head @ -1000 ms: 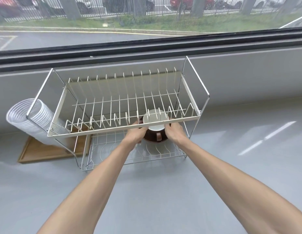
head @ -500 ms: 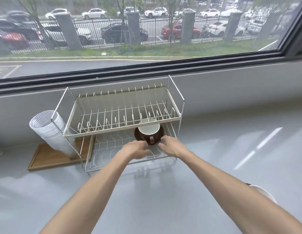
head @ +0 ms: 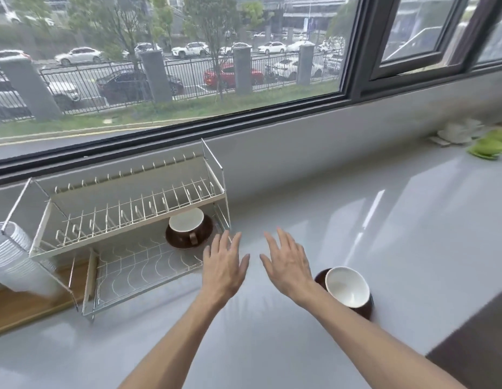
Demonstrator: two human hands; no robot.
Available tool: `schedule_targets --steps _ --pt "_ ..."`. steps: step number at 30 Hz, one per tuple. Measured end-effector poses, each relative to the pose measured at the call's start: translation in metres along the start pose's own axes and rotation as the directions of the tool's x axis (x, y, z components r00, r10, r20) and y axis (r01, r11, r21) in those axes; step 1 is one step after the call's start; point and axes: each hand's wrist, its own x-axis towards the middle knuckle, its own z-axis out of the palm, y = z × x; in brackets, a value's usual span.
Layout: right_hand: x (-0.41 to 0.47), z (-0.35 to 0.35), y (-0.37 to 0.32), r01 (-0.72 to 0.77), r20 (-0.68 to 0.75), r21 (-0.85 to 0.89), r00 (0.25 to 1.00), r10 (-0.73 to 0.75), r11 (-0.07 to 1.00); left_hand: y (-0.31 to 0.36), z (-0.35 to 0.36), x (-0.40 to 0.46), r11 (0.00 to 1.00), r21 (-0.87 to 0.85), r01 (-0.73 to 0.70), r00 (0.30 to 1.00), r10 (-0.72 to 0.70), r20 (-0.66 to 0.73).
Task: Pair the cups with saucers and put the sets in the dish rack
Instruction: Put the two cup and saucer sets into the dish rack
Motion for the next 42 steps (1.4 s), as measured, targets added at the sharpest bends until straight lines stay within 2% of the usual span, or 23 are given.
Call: schedule_targets --steps 3,12,18,25,30,36,42 --pt "-0.021 -0.005 0.038 -0.096 -0.040 0.032 0.994 0.097 0.995 0.031 0.017 -0.004 0.998 -0.059 -0.007 0.997 0.011 0.072" --pt "-0.076 -0.014 0.137 -0.385 0.017 0.022 0.923 0.385 0.923 0.113 0.062 -0.014 0.984 -0.136 -0.118 0.960 0.148 0.239" --pt "-0.092 -0.010 0.169 -0.528 0.083 0.117 0.849 0.522 0.841 0.144 0.088 -0.018 0.959 -0.281 -0.039 0.923 0.142 0.357" --pt "-0.096 0.004 0.179 -0.583 0.151 0.258 0.812 0.564 0.770 0.161 0.108 -0.016 0.898 -0.428 0.098 0.885 0.117 0.450" --pt "-0.090 0.014 0.184 -0.601 0.195 0.376 0.796 0.573 0.706 0.169 0.108 -0.013 0.814 -0.509 0.279 0.841 0.049 0.539" --pt "-0.085 0.024 0.190 -0.647 0.239 0.423 0.755 0.610 0.634 0.165 0.117 -0.007 0.804 -0.519 0.289 0.824 0.067 0.563" --pt "-0.085 0.032 0.193 -0.662 0.275 0.421 0.744 0.609 0.620 0.167 0.104 -0.006 0.756 -0.564 0.332 0.813 0.074 0.577"
